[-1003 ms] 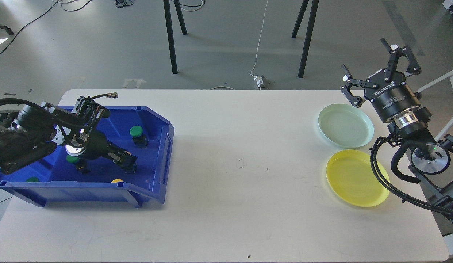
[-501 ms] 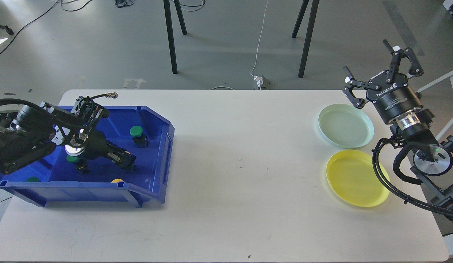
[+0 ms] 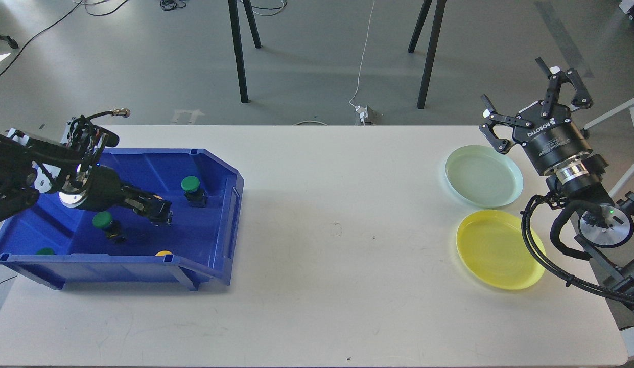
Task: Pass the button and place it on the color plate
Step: 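Lift the yellow button and extend the left arm toward the right gripper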
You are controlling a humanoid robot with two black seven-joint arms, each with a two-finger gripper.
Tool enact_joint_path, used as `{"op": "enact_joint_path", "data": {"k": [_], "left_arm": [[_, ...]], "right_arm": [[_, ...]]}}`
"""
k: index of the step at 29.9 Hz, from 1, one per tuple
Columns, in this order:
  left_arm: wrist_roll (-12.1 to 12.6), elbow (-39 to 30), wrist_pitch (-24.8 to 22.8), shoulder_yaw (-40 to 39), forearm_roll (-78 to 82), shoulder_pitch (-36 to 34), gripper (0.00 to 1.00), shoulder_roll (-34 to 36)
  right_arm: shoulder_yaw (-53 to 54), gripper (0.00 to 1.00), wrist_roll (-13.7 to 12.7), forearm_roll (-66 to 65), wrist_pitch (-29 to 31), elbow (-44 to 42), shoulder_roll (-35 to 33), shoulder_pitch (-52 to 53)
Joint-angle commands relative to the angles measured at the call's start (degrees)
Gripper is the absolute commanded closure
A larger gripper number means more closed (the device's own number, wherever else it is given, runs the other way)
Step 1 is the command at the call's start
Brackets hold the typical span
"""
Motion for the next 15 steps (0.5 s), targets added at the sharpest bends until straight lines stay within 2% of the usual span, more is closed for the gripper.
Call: {"op": "enact_joint_path", "data": {"k": [1,8,12,15], "left_arm": [[0.0,-7.5,-0.1,-4.3,0.0,0.0,0.91,6.6],[0.0,-13.0,-2.3,-12.5,-1.0,0.3,0.91,14.4],[0.0,-20.5,-2.3,-16.5,-9.6,0.5,0.91,18.8],[0.0,-23.6,-2.3,-19.0,-15.8,0.3,0.91,20.0]], "right_arm": [[-0.1,0.01,-0.2,0.0,0.0,0.0,0.0,-0.1],[-0.1,0.01,-0.1,-0.2,0.0,-0.6,-0.4,-0.3],[0.5,0.01,-0.1,-0.2,0.0,-2.2,-0.2,-0.3],[1.0,0.01,-0.1,-0.2,0.0,-2.3,-0.6,-0.3]]}}
